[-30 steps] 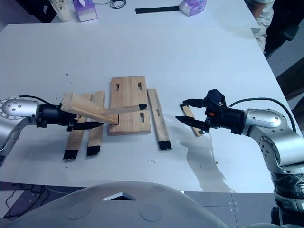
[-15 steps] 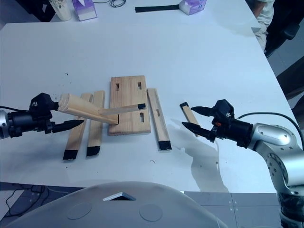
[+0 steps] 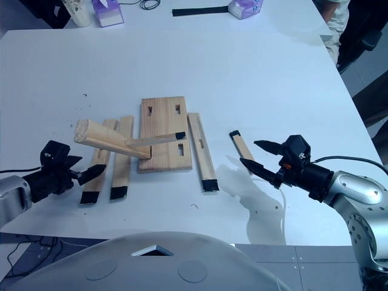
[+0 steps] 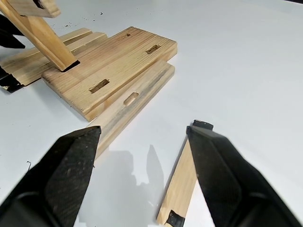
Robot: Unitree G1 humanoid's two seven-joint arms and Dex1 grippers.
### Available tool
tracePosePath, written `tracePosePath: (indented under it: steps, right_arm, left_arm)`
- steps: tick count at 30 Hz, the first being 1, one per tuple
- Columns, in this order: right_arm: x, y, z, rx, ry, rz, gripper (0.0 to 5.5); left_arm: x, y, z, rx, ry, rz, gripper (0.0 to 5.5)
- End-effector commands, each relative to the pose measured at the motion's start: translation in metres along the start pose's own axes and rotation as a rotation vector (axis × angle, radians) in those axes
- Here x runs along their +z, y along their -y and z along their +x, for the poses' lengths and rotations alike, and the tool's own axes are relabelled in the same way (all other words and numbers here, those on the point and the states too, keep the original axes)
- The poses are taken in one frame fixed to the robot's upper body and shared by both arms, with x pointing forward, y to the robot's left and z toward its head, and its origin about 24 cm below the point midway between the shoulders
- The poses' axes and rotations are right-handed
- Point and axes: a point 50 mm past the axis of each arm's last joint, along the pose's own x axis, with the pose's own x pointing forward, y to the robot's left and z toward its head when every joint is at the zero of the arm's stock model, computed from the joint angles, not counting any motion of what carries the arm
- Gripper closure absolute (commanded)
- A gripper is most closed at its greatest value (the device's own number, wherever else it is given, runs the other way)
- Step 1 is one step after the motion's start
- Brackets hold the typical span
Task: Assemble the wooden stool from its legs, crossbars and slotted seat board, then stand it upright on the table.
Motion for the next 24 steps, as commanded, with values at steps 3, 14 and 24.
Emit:
tracePosePath:
  steps: [3,14,24]
  right_arm:
    - [0.006,0.005,0.003,0.007,0.007,-0.029,2.17]
    - [0.007,0.009,0.01,0.028,0.005,-0.039,2.17]
    - [0.007,0.015,0.011,-0.003,0.011,-0.039,2.17]
  left_arm:
    - [-0.031,-0.005,0.008,0.101,-0.099,-0.093,1.14]
    - [-0.044,-0.015,0.033,0.119,-0.082,-0.152,2.29]
    - [-0.009,-0.06,0.041,0.206,0.07,-0.222,3.5]
